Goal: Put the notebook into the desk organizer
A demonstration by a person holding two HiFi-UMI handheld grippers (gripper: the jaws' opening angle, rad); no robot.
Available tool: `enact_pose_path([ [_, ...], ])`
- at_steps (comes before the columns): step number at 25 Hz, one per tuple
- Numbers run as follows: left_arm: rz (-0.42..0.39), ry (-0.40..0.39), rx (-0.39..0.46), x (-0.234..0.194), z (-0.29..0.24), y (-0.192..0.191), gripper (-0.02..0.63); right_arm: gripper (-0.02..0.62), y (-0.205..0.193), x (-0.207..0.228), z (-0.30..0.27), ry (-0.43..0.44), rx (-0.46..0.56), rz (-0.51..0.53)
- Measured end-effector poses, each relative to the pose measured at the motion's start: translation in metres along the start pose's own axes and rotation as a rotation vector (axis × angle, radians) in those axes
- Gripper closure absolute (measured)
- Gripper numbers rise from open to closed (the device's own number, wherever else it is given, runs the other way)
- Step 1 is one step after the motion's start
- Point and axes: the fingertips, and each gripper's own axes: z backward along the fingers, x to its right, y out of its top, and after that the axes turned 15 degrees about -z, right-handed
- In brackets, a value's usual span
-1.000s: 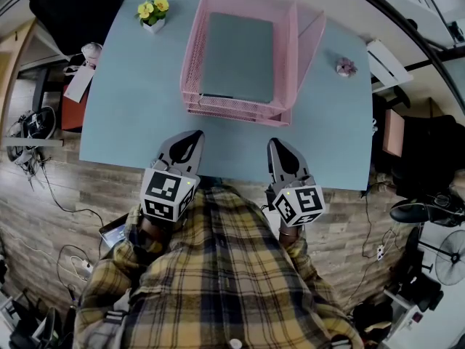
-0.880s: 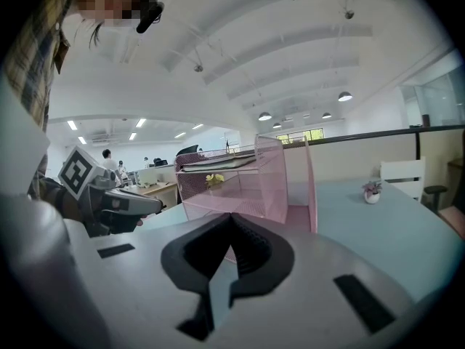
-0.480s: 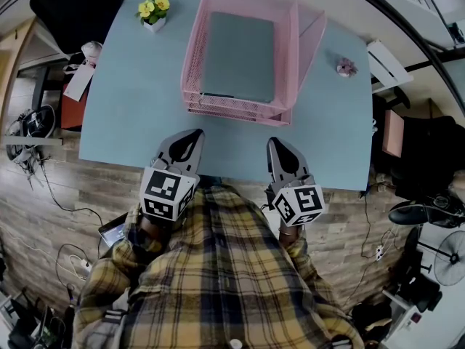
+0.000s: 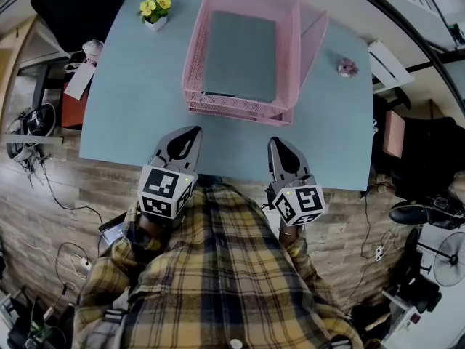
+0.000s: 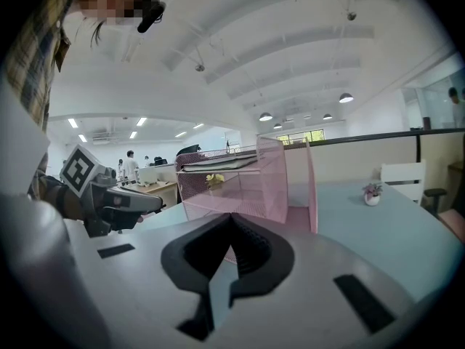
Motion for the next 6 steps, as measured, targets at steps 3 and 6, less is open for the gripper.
enact_pose_path([
  [3,-0.001,0.006,0.001,-0.0016,0.001,0.0003,0.614,0.594,0.0003,-0.0007,0.0003,0.002,0.001,0.001],
  [6,0.002,0.011,0.002,-0.0024,0.0012,0.0006,0.614,0.594,0.0004,-0.0006,0.0008,0.004,0.001,0.003],
])
